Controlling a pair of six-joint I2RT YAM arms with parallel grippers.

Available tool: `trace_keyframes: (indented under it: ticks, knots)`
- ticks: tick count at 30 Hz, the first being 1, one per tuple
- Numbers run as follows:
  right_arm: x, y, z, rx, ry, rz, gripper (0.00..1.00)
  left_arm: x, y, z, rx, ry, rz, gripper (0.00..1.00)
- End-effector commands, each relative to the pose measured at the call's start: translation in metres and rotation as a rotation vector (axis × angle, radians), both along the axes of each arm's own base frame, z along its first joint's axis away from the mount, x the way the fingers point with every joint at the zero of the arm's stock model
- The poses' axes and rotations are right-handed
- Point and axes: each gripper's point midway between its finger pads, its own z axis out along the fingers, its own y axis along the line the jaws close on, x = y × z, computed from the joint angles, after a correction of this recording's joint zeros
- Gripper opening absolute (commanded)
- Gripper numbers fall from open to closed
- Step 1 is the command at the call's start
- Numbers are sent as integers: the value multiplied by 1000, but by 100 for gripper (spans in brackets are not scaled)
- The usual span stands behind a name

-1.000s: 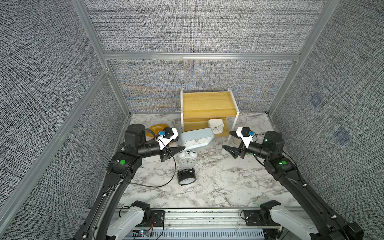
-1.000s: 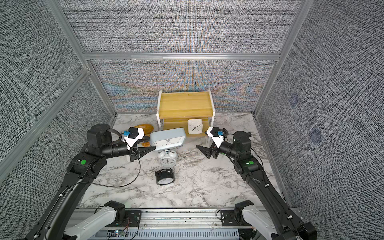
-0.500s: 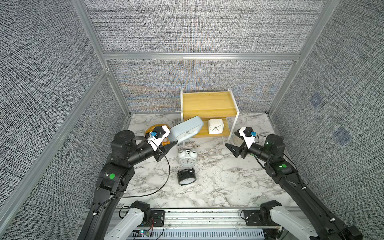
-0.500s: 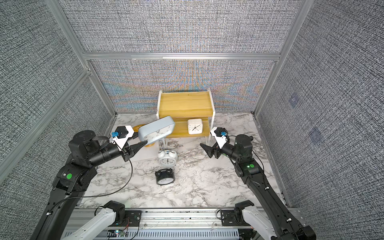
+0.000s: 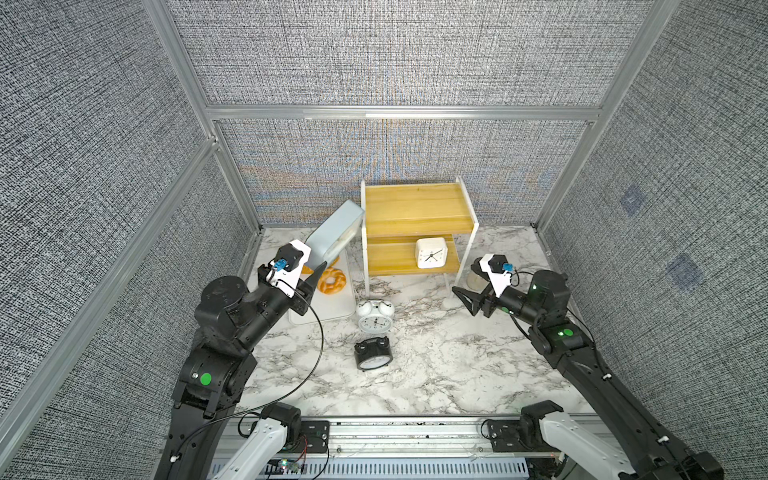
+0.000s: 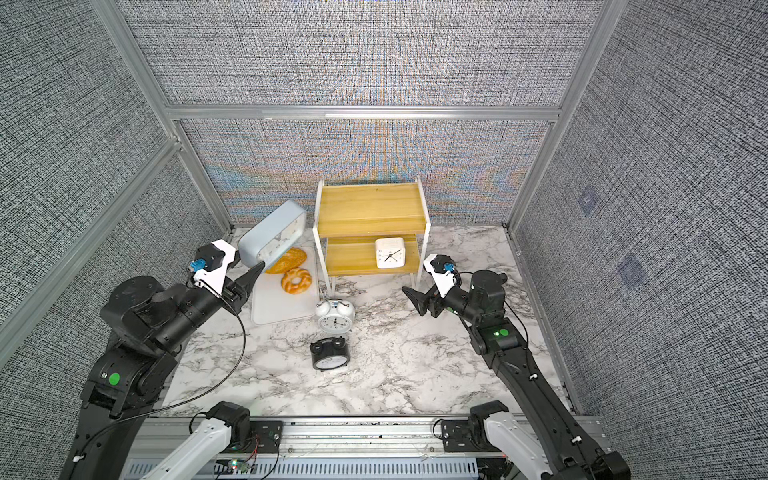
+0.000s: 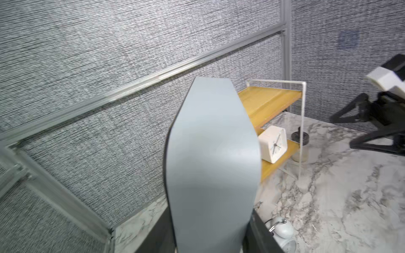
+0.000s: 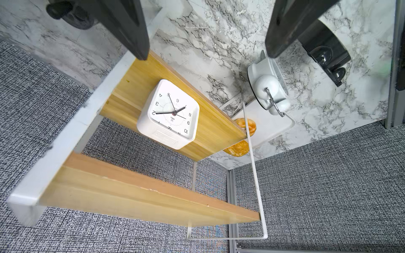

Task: Place the alarm clocks on the shelf by style
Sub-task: Place the alarm on the shelf.

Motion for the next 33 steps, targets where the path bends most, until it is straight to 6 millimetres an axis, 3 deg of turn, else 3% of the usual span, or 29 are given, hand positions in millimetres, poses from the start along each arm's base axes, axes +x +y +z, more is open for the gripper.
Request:
trace_keyframes:
  ticks: [1,4,14,23,28,33]
  knots:
    - [0,-1,5,11,-16,-4,87,17,30,18,-62,-55,198,26]
    - [0,-1,4,11,-14,-4,87,28,43,12,-73,-27,291,26]
    - [-2,-1,3,10,-11,0,87,65,42,-18,-108,132,283,27]
    - [-4,0,1,15,-6,11,87,111,47,-71,-212,312,181,27]
    - [-4,0,0,16,-3,12,87,123,30,-96,-183,326,21,27]
    - [-3,0,1,16,-1,10,87,136,26,-120,-145,364,-64,27]
